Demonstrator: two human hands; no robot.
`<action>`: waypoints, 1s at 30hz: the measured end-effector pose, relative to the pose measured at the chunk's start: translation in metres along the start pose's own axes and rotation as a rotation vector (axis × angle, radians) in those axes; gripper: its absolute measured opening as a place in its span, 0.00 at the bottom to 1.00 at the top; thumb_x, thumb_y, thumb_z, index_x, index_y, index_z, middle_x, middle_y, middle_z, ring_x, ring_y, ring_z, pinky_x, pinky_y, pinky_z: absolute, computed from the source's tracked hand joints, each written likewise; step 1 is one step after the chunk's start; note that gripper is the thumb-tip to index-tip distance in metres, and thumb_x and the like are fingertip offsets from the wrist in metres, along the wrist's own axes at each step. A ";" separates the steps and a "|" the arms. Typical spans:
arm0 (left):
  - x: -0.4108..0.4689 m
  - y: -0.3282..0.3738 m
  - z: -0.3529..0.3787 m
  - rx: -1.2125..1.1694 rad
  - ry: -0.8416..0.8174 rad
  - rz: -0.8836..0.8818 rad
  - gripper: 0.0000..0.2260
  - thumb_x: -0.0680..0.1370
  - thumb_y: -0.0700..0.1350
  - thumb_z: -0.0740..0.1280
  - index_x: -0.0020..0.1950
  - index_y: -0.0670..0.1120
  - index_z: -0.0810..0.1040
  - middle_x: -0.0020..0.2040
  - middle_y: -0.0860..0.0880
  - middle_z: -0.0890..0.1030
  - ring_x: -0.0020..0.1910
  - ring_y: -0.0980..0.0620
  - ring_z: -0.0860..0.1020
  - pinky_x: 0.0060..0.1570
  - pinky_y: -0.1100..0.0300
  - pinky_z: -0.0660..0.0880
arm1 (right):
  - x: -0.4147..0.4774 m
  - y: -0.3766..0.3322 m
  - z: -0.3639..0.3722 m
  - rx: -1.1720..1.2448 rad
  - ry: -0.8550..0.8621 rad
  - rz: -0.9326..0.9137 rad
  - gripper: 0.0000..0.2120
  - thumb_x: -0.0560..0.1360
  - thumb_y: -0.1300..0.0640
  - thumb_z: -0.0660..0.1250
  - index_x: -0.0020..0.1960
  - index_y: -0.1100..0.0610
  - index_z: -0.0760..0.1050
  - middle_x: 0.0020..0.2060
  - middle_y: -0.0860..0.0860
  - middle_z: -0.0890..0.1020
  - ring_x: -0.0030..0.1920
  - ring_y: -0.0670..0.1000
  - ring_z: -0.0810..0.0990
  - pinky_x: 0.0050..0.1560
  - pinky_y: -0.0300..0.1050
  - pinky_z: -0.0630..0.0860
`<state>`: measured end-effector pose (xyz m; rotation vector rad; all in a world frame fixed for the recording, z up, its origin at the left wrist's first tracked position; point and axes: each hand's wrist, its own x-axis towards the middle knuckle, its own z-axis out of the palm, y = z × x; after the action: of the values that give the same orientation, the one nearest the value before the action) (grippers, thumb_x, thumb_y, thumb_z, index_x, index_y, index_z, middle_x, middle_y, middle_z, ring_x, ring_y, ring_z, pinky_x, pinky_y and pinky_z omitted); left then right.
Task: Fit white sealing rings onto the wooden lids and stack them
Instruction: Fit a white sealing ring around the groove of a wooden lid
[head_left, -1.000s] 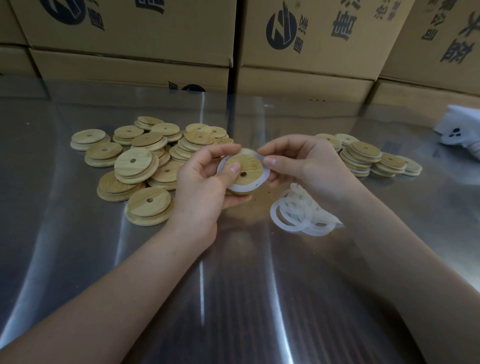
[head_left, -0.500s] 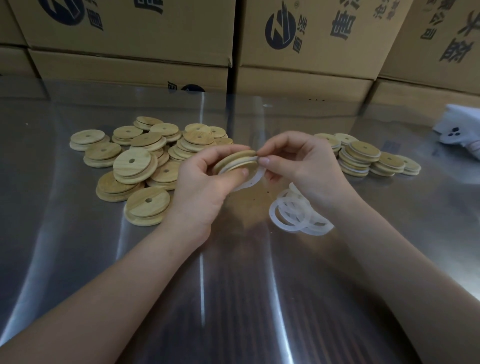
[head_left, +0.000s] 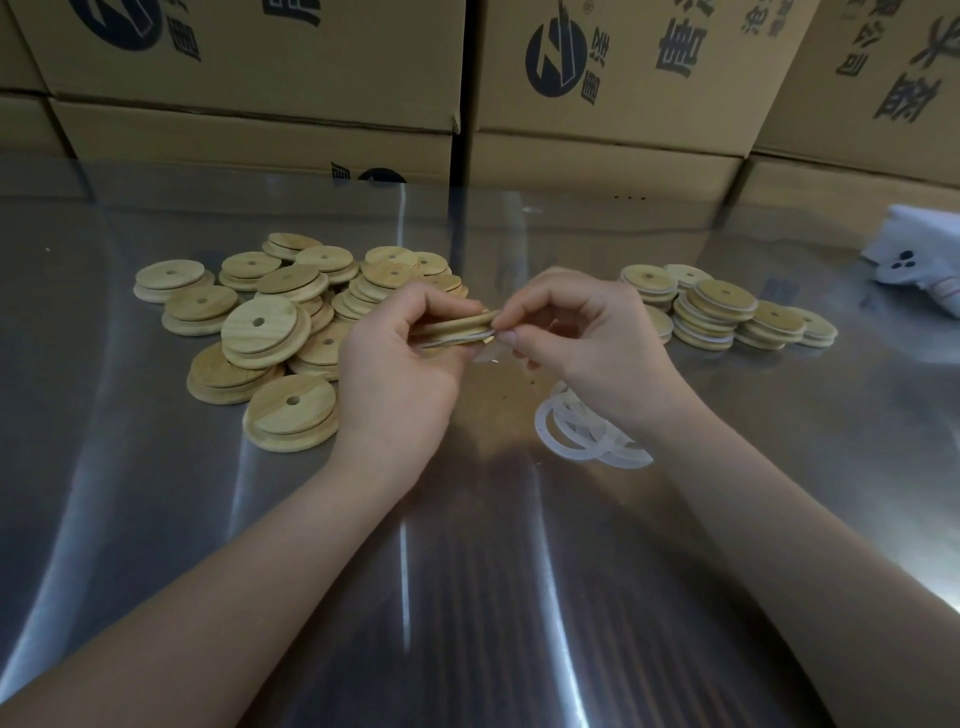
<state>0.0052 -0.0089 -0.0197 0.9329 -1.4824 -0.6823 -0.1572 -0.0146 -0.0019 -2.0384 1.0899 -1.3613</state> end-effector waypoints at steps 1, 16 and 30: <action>-0.001 0.000 0.000 0.009 0.012 0.001 0.12 0.70 0.31 0.74 0.47 0.46 0.82 0.45 0.55 0.83 0.46 0.61 0.81 0.50 0.67 0.77 | 0.000 0.001 0.001 0.003 0.011 0.004 0.09 0.71 0.67 0.73 0.43 0.53 0.80 0.39 0.49 0.81 0.38 0.58 0.79 0.39 0.54 0.78; -0.001 -0.002 0.003 -0.118 0.017 0.043 0.14 0.73 0.27 0.69 0.45 0.46 0.73 0.51 0.49 0.83 0.57 0.58 0.81 0.57 0.59 0.78 | -0.002 0.003 0.007 -0.183 0.173 -0.070 0.05 0.72 0.65 0.72 0.43 0.55 0.80 0.36 0.45 0.81 0.37 0.50 0.80 0.40 0.45 0.77; 0.000 -0.003 0.003 -0.169 -0.018 0.019 0.14 0.71 0.25 0.69 0.43 0.43 0.72 0.50 0.48 0.84 0.55 0.56 0.82 0.58 0.56 0.78 | -0.001 0.005 -0.004 -0.481 0.183 -0.170 0.02 0.71 0.66 0.72 0.43 0.60 0.81 0.35 0.51 0.82 0.34 0.50 0.79 0.38 0.46 0.76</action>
<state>0.0028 -0.0105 -0.0222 0.7843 -1.4238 -0.7911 -0.1628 -0.0164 -0.0046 -2.4263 1.4671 -1.5026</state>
